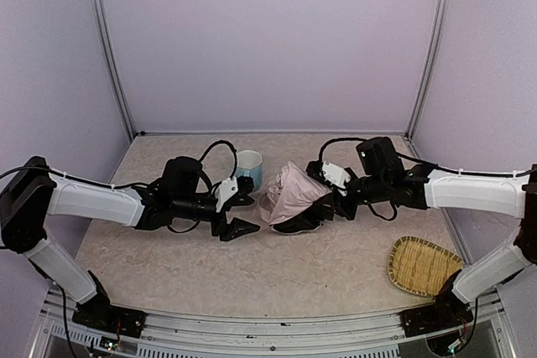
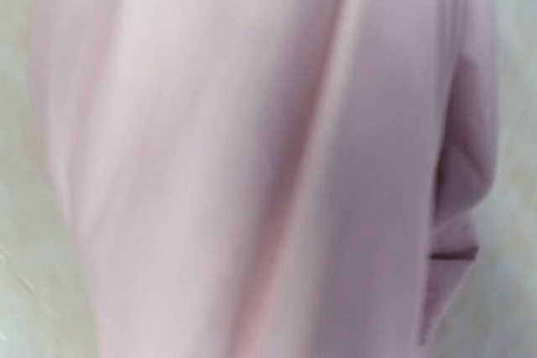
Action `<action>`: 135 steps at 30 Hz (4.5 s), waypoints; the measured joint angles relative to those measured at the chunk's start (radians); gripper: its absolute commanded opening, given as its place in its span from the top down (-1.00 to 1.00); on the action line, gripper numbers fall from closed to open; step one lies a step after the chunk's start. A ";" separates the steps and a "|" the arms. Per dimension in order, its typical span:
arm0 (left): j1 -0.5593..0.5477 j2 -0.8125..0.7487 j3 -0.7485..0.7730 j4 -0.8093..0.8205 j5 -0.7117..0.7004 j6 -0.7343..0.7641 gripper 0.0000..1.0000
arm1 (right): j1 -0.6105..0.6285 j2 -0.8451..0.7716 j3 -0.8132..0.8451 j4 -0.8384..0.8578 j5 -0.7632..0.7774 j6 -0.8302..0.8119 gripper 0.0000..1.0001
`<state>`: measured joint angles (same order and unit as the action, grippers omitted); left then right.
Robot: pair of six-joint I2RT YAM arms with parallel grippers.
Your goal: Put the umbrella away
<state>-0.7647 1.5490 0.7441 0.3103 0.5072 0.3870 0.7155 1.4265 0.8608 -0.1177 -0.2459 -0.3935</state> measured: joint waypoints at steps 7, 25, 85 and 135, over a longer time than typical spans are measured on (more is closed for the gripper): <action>0.000 0.000 -0.003 0.046 -0.040 -0.022 -0.53 | -0.076 -0.080 0.097 -0.052 -0.116 0.025 1.00; -0.030 -0.138 0.027 -0.026 -0.050 0.095 -0.39 | -0.132 -0.166 0.089 -0.100 -0.339 -0.015 1.00; -0.240 -0.212 0.092 0.349 0.103 -0.322 -0.78 | -0.257 -0.178 0.566 -0.130 -0.830 -0.222 0.99; -0.067 0.412 0.239 0.582 -0.076 0.167 1.00 | 0.240 -0.292 0.088 -0.254 -0.129 -0.196 1.00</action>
<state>-0.8314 1.9614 0.9829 0.8921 0.4313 0.5541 0.9558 1.1347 0.9489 -0.3717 -0.3748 -0.5900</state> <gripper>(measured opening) 0.006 0.296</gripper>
